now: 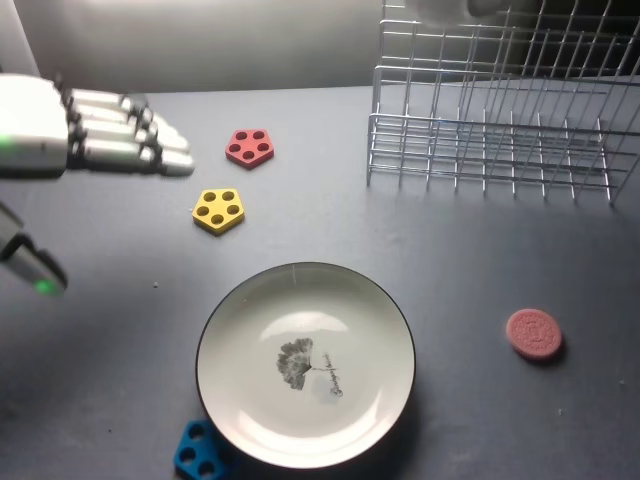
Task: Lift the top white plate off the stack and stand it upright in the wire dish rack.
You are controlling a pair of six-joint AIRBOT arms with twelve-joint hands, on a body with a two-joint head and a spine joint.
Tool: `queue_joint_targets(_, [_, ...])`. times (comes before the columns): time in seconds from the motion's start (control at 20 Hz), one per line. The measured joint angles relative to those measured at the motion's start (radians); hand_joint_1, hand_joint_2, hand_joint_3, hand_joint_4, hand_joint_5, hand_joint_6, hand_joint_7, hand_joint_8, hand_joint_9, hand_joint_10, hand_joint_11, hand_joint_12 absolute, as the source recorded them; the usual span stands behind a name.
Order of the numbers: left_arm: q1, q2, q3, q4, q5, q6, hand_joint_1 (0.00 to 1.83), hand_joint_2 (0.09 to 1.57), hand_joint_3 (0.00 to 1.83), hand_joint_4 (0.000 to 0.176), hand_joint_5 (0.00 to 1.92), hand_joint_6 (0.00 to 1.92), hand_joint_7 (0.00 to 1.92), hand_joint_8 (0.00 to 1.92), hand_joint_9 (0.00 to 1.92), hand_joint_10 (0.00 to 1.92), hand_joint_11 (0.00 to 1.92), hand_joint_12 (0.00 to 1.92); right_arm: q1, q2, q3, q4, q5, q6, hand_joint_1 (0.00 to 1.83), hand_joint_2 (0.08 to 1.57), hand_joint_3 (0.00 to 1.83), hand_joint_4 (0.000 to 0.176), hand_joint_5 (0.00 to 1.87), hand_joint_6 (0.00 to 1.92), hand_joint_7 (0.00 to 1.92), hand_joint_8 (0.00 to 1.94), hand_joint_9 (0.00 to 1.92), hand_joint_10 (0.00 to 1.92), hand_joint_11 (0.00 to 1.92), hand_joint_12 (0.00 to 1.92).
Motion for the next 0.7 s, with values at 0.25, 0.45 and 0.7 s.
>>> queue_joint_targets(0.25, [-0.031, 0.020, -0.087, 0.102, 0.034, -0.005, 0.54, 0.80, 0.00, 0.000, 0.04, 0.00, 0.09, 0.01, 0.13, 0.01, 0.00, 0.62, 0.003, 0.015, -0.018, 0.045, -0.058, 0.000, 1.50, 1.03, 0.00, 0.000, 1.00, 0.94, 1.22, 0.30, 1.14, 0.66, 1.02, 1.28])
queue_joint_targets(0.45, [-0.047, 0.079, -0.182, 0.087, 0.057, -0.005, 0.53, 0.80, 0.00, 0.000, 0.04, 0.00, 0.09, 0.00, 0.13, 0.00, 0.00, 0.62, 0.018, 0.023, -0.025, 0.057, -0.068, 0.000, 1.50, 1.03, 0.00, 0.000, 1.00, 0.92, 1.18, 0.41, 1.20, 0.55, 1.05, 1.24])
queue_joint_targets(0.7, [-0.038, 0.079, -0.182, 0.098, 0.077, -0.002, 0.52, 0.81, 0.00, 0.000, 0.07, 0.01, 0.12, 0.01, 0.15, 0.01, 0.00, 0.67, 0.040, 0.040, -0.040, 0.056, -0.104, 0.000, 1.50, 1.04, 0.00, 0.000, 0.99, 0.96, 1.17, 0.41, 1.12, 0.67, 1.03, 1.27])
